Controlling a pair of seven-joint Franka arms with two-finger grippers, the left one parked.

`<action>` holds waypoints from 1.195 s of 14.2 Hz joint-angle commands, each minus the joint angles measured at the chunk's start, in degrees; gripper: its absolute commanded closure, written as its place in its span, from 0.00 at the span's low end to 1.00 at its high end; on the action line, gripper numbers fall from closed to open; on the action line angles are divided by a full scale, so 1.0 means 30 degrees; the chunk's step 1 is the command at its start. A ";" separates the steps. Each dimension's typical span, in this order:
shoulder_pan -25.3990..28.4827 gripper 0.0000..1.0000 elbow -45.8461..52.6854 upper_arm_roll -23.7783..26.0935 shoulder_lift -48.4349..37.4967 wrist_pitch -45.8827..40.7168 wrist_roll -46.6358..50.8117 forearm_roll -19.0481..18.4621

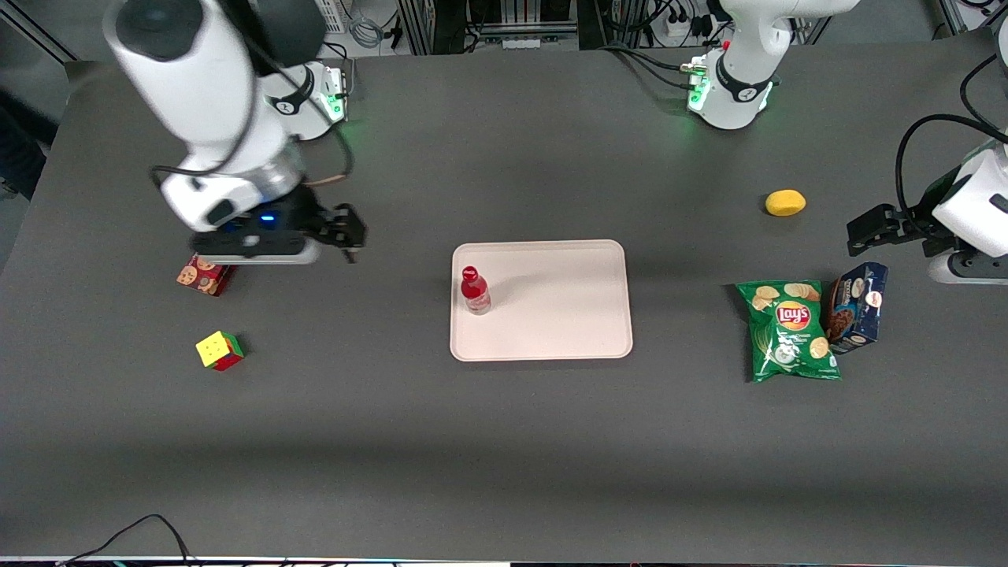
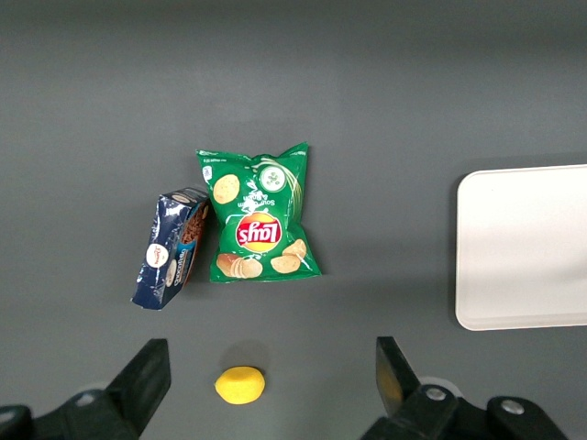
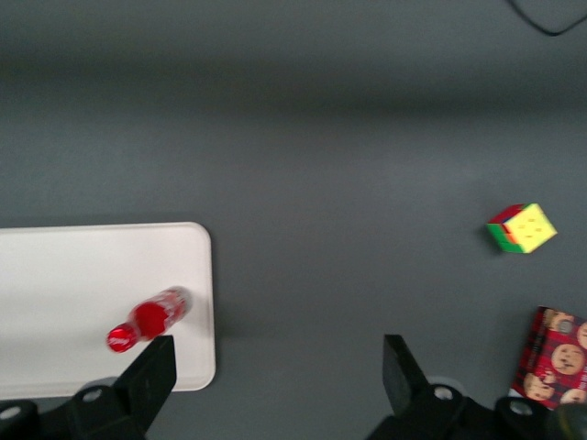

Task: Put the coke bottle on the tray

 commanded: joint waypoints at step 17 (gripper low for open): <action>-0.7227 0.00 -0.3189 -0.1225 -0.3321 -0.0797 -0.3755 0.3039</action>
